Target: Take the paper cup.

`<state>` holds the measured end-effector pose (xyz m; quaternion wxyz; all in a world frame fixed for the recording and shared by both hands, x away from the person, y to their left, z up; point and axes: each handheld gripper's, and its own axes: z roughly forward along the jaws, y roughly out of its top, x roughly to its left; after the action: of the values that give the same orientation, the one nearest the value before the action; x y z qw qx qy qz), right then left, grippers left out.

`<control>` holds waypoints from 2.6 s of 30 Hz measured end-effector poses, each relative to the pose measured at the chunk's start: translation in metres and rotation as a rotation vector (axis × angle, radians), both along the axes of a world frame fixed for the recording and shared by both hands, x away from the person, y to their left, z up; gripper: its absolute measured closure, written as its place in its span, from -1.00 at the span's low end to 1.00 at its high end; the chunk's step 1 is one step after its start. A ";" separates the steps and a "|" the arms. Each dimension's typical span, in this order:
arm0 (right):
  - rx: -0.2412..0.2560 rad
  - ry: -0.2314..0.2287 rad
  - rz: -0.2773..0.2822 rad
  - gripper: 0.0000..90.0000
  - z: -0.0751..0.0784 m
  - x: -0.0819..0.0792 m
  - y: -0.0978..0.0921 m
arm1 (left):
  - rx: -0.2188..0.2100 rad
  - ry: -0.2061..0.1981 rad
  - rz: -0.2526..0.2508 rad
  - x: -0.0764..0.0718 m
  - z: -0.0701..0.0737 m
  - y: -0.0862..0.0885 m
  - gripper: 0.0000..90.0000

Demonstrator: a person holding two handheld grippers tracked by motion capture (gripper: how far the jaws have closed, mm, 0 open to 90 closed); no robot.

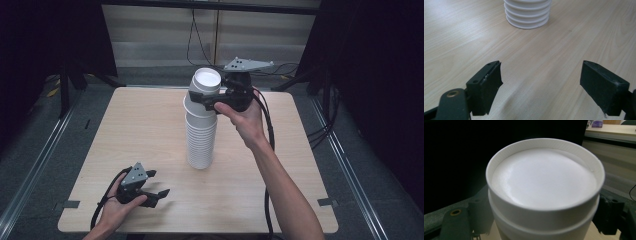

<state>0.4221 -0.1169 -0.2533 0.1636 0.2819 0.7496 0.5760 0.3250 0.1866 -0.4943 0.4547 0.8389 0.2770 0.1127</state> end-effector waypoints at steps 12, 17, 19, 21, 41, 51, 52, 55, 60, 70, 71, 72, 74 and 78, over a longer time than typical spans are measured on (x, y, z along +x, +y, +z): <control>0.071 -0.062 -0.004 -0.56 0.007 -0.005 -0.004 | 0.001 0.001 -0.001 0.000 0.000 0.000 -0.61; 0.093 -0.078 -0.011 -0.56 0.009 -0.006 -0.006 | 0.000 0.003 0.002 0.000 0.000 0.000 -0.61; 0.109 -0.086 -0.006 -0.56 0.010 -0.006 -0.007 | 0.000 0.003 0.002 0.000 0.000 0.000 -0.61; 0.121 -0.090 -0.003 -0.56 0.011 -0.007 -0.008 | 0.001 0.003 0.001 0.001 0.000 0.000 -0.61; 0.185 -0.114 -0.001 -0.56 0.021 -0.017 -0.030 | -0.004 0.003 0.006 0.002 -0.001 0.001 -0.61; 0.153 -0.111 -0.037 -0.55 0.022 -0.027 -0.055 | 0.007 -0.014 -0.003 0.002 0.000 0.000 -0.62; 0.148 -0.107 -0.040 -0.55 0.022 -0.028 -0.057 | 0.009 -0.020 -0.007 0.003 0.000 0.000 -0.62; 0.140 -0.107 -0.053 -0.55 0.021 -0.031 -0.064 | 0.009 -0.022 -0.003 0.003 0.001 -0.001 -0.63; 0.131 -0.111 -0.066 -0.55 0.020 -0.036 -0.071 | -0.015 -0.015 0.002 0.004 0.003 0.000 -0.63; 0.141 -0.093 -0.067 -0.55 0.007 -0.048 -0.084 | -0.039 -0.034 0.016 0.005 0.006 0.001 -0.63; 0.137 -0.091 -0.068 -0.55 0.005 -0.050 -0.083 | -0.045 -0.034 0.016 0.005 0.006 0.001 -0.63; 0.134 -0.088 -0.068 -0.55 0.003 -0.051 -0.083 | -0.050 -0.043 0.009 0.006 0.007 0.001 -0.63; 0.133 -0.093 -0.069 -0.55 0.001 -0.056 -0.085 | -0.063 -0.045 0.006 0.005 0.008 0.000 -0.63; 0.121 -0.088 -0.065 -0.55 -0.005 -0.064 -0.088 | -0.080 -0.049 -0.004 0.005 0.011 -0.001 -0.63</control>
<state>0.3586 -0.2050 -0.2578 0.1977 0.2898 0.6959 0.6266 0.3298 0.1856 -0.4830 0.4947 0.8177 0.2682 0.1212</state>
